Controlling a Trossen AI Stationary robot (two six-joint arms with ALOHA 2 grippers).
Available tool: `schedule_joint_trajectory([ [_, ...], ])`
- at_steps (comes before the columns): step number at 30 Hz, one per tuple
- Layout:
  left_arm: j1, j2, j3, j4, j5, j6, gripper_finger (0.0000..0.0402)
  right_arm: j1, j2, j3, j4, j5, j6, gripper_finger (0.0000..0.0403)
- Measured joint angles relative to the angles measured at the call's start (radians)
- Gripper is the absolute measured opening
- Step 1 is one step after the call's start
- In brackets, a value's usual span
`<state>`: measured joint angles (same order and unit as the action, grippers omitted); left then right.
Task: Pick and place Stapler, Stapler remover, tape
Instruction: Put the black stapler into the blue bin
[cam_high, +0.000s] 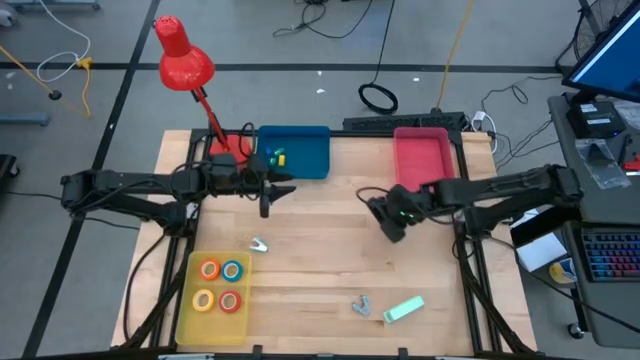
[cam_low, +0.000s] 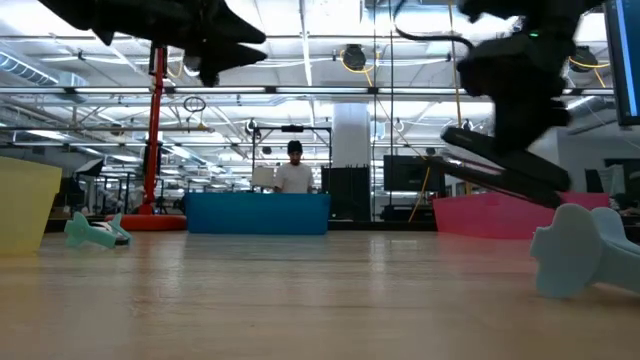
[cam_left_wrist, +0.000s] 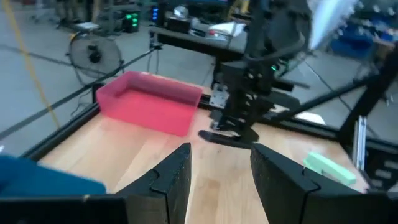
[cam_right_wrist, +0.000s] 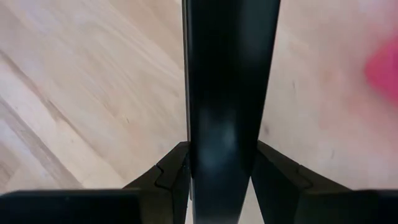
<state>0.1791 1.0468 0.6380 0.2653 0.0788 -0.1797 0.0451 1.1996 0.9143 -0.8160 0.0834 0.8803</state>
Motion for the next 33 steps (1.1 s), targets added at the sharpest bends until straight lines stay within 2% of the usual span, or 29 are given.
schedule_joint_trajectory([
  [7, 0.000, 0.096, 0.102, -0.033, 0.037, 0.147, 0.0168, -0.075, 0.164, 0.206, 0.000, 0.000, -0.285, 0.0128],
  [17, 0.000, 0.218, 0.298, -0.317, 0.018, 0.339, 0.0168, -0.115, 0.314, 0.427, -0.001, -0.001, -0.525, 0.0128],
  [25, 0.004, 0.280, 0.388, -0.352, 0.015, 0.445, 0.0172, -0.137, 0.338, 0.474, -0.003, -0.005, -0.581, 0.0128],
  [33, 0.011, 0.328, 0.405, -0.283, -0.001, 0.455, 0.0229, -0.138, 0.339, 0.474, 0.028, -0.008, -0.584, 0.0128],
])
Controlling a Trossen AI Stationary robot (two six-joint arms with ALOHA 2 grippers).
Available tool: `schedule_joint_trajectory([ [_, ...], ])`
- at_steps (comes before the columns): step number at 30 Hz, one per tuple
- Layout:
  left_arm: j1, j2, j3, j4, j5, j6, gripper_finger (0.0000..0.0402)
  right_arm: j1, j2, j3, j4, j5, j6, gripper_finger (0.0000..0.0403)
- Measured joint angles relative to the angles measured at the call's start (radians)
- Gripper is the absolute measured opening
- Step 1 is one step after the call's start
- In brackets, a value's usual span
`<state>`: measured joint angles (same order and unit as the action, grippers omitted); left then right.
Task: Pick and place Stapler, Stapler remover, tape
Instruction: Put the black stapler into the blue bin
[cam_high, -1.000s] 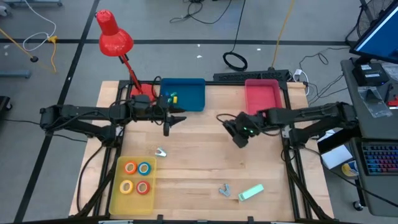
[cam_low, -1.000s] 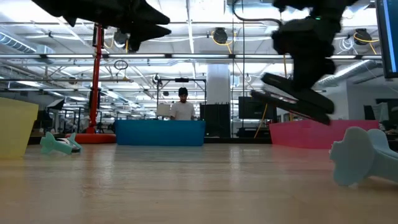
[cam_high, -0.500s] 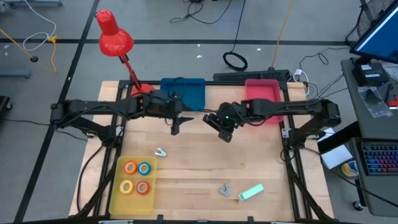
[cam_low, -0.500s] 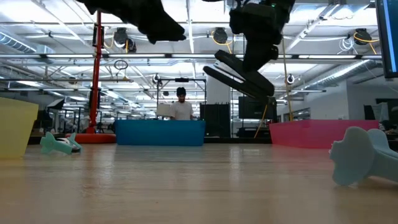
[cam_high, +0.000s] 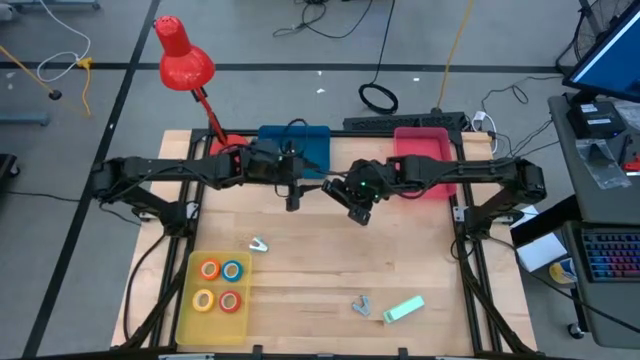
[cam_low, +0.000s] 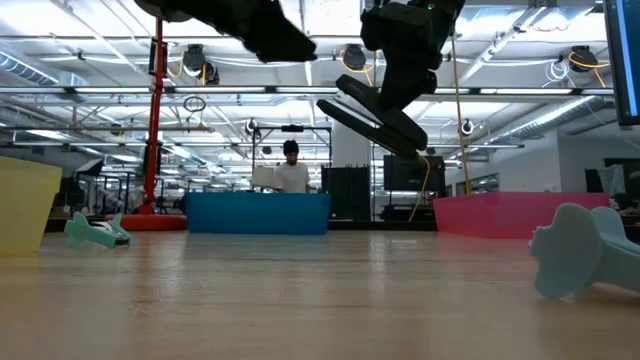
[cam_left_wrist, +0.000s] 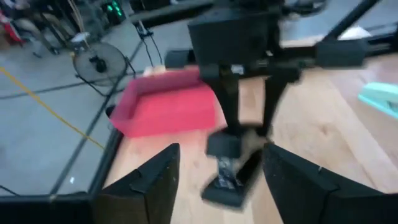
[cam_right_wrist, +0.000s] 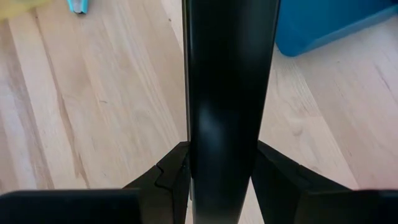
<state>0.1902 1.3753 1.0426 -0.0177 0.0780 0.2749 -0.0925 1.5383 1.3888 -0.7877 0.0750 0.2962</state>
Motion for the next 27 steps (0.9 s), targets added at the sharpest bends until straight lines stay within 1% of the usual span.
schedule_joint_trajectory([
  [3, 0.000, 0.039, 0.035, -0.050, 0.004, -0.007, 0.0247, 0.000, 0.000, 0.000, 0.019, 0.000, 0.000, 0.0128],
  [5, -0.001, 0.074, 0.082, -0.081, 0.005, 0.007, 0.0255, 0.000, 0.000, 0.000, 0.014, 0.000, 0.003, 0.0128],
  [7, -0.001, 0.106, 0.135, -0.155, 0.007, 0.028, 0.0258, 0.000, 0.000, 0.000, 0.010, 0.000, 0.003, 0.0128],
  [10, -0.002, 0.162, 0.212, -0.230, 0.007, 0.063, 0.0259, 0.001, 0.000, 0.000, -0.005, 0.000, 0.002, 0.0128],
  [12, -0.001, 0.196, 0.259, -0.245, 0.009, 0.064, 0.0260, 0.001, 0.000, 0.000, -0.011, 0.002, 0.002, 0.0128],
  [16, -0.002, 0.245, 0.336, -0.301, 0.051, 0.070, 0.0260, 0.001, -0.001, 0.000, -0.011, 0.002, -0.001, 0.0128],
  [22, -0.002, 0.323, 0.421, -0.382, 0.070, 0.090, 0.0260, 0.001, 0.000, 0.000, -0.012, 0.003, -0.027, 0.0128],
  [27, -0.001, 0.363, 0.461, -0.415, 0.081, 0.109, 0.0260, 0.001, 0.000, 0.000, -0.015, 0.002, -0.033, 0.0128],
])
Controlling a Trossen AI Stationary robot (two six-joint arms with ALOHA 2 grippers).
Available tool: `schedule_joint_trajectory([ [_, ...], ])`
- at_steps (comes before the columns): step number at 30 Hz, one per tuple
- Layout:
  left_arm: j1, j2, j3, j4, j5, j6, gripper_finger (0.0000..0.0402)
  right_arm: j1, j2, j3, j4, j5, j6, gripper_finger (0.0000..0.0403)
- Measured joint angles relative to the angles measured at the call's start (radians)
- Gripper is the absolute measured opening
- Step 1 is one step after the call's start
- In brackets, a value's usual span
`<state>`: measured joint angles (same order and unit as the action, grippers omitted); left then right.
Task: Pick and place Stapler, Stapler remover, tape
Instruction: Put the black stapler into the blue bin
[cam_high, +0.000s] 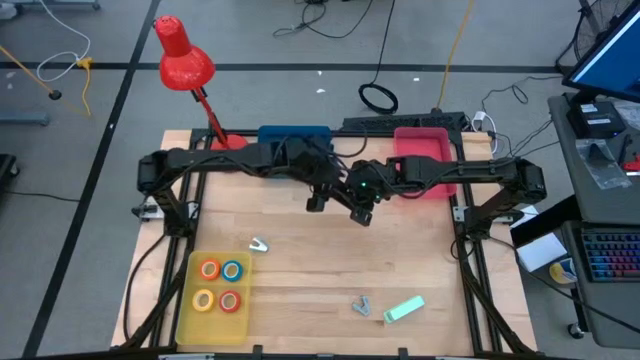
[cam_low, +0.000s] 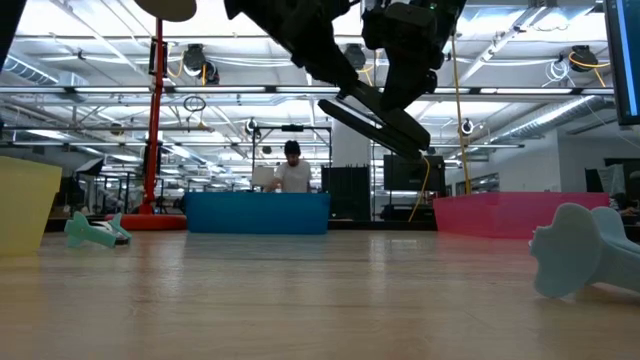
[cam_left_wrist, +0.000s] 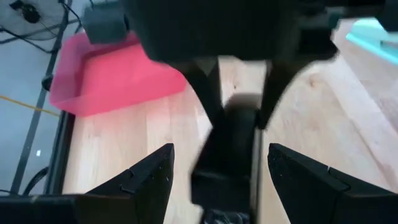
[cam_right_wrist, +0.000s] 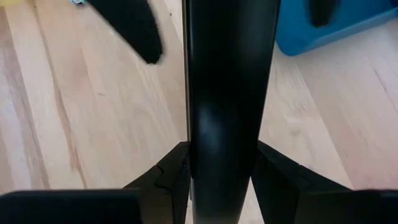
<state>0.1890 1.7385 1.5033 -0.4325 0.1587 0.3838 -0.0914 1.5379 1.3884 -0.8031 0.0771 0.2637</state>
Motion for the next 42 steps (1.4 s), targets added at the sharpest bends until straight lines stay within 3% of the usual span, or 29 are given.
schedule_joint_trajectory([
  [28, 0.008, 0.066, 0.035, -0.033, 0.109, 0.002, 0.0256, 0.002, 0.000, 0.000, 0.045, -0.001, -0.024, 0.0128],
  [42, 0.015, 0.067, 0.036, -0.011, 0.161, -0.021, 0.0152, 0.010, 0.000, -0.001, 0.054, -0.003, -0.026, 0.0128],
])
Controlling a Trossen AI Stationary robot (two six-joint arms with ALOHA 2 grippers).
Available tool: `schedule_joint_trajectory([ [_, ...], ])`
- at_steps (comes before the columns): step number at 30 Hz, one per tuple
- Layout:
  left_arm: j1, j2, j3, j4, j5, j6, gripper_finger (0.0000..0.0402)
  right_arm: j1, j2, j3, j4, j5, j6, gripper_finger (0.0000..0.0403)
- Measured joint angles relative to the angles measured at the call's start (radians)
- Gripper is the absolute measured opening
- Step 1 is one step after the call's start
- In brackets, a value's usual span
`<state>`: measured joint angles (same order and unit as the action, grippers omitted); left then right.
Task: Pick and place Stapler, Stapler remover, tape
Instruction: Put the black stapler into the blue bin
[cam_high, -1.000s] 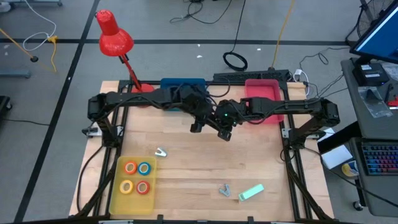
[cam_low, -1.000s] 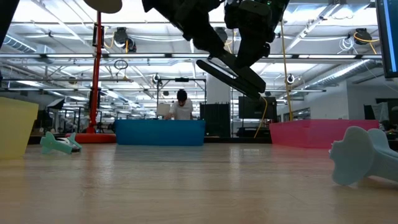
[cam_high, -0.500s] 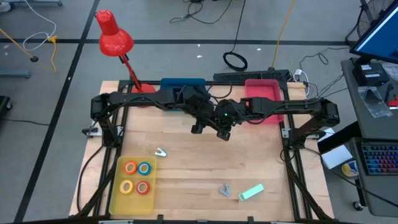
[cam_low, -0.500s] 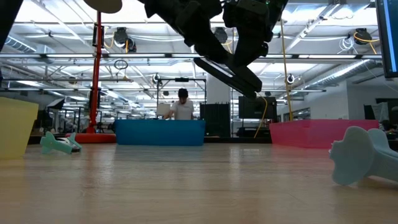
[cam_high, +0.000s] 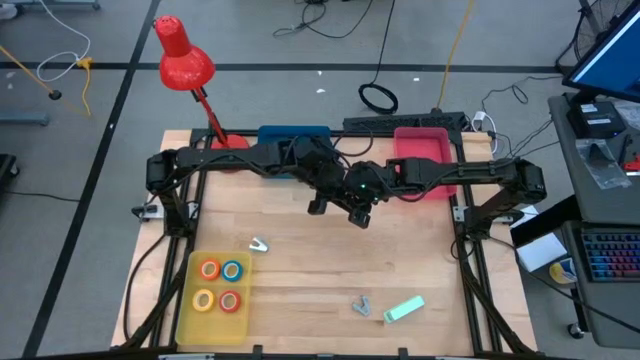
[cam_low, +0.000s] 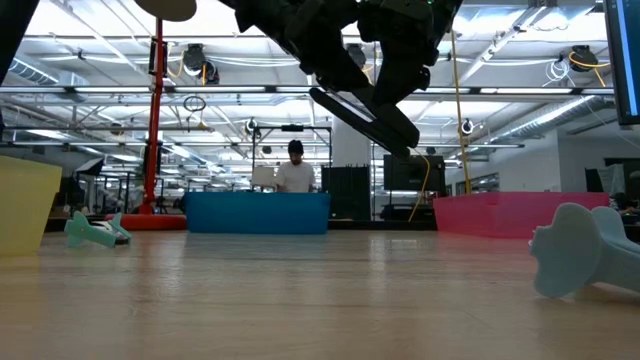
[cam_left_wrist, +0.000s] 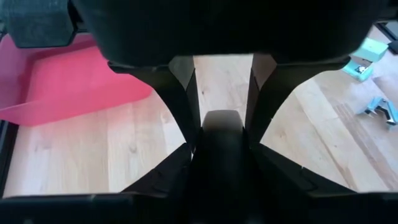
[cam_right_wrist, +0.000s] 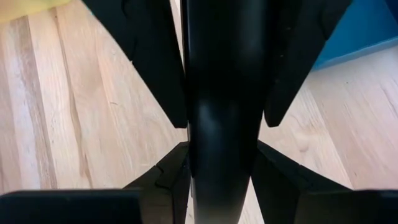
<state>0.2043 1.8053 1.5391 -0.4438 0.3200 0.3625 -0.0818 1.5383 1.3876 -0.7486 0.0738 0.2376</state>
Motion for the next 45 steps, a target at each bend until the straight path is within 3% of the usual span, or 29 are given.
schedule_joint_trajectory([
  [15, 0.001, -0.001, 0.001, -0.034, -0.009, 0.001, 0.0140, 0.000, 0.001, 0.000, 0.005, 0.003, 0.002, 0.0132],
  [28, -0.003, -0.026, -0.002, -0.184, -0.099, -0.021, 0.0138, -0.003, 0.000, 0.000, 0.000, 0.005, 0.019, 0.0227],
  [35, 0.042, -0.089, -0.002, -0.307, -0.291, -0.075, 0.0138, -0.007, -0.007, 0.000, -0.005, 0.034, 0.016, 0.0236],
  [41, 0.149, -0.139, -0.001, -0.332, -0.459, -0.225, 0.0138, -0.010, -0.009, 0.001, -0.010, 0.036, 0.014, 0.0229],
  [45, 0.236, -0.146, -0.003, -0.320, -0.452, -0.242, 0.0138, -0.010, -0.009, 0.001, -0.012, 0.033, 0.012, 0.0224],
])
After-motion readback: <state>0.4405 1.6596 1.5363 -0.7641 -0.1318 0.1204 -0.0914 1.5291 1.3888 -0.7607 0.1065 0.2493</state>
